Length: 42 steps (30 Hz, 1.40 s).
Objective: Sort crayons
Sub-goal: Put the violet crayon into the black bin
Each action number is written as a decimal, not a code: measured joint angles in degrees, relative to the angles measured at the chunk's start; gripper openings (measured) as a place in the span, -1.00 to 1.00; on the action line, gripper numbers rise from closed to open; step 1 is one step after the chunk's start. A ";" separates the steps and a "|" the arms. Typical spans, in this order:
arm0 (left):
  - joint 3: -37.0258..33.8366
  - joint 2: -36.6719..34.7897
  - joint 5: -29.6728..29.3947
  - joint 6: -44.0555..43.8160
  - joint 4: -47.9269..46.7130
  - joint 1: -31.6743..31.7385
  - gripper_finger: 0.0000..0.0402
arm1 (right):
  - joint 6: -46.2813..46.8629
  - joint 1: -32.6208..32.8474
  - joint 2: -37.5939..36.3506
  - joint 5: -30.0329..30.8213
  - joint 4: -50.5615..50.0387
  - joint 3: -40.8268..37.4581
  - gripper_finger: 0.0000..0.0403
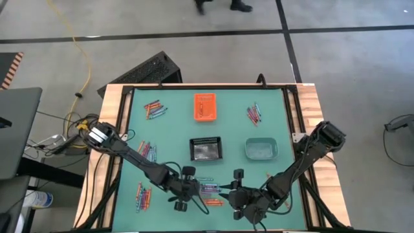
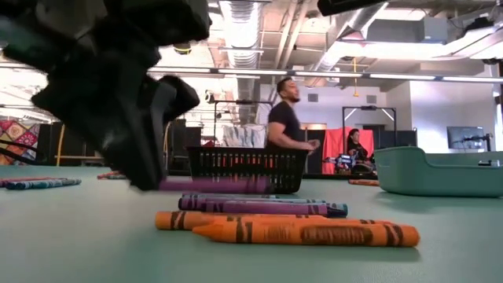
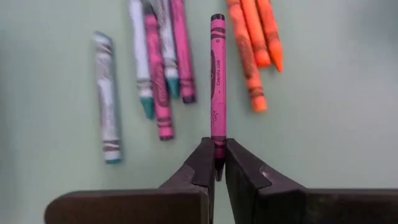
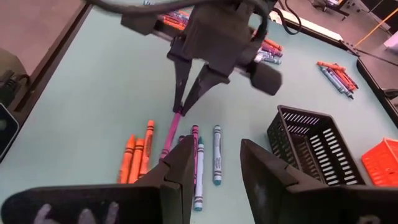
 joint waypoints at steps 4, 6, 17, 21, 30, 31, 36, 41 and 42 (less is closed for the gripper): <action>0.02 -2.98 -2.40 0.87 -1.02 0.00 -0.94 | 0.46 0.00 0.00 0.00 -1.42 1.27 -0.36; 0.02 -5.11 -5.78 0.85 -2.64 0.17 -0.94 | 2.68 0.00 0.00 -0.05 -2.23 1.63 -0.36; 0.07 -13.47 -18.86 4.06 -15.19 8.10 -0.94 | 18.10 0.54 1.21 -19.69 -0.29 -0.37 -0.36; 0.08 -13.27 -17.07 7.17 -13.89 14.23 -0.94 | 18.79 1.41 1.59 -17.49 0.18 -0.38 -0.36; 0.09 -12.92 -4.29 9.51 -13.11 24.49 -0.94 | 16.69 0.54 1.60 -16.52 0.14 -0.39 -0.36; 0.09 -12.92 -2.61 10.31 -12.94 24.91 -0.94 | 16.66 0.33 1.60 -16.54 -0.20 -0.39 -0.36; 0.09 -12.92 1.18 11.75 -12.39 25.21 -0.92 | 16.31 -0.05 1.60 -16.55 -0.86 -0.39 -0.36; 0.09 -12.92 -0.55 10.28 -12.33 25.20 -0.77 | 16.45 -0.46 1.60 -16.55 -1.82 -0.39 -0.36; 0.09 -12.92 -0.60 10.24 -12.33 25.22 -0.73 | 16.48 -0.46 1.60 -16.55 -1.82 -0.39 -0.36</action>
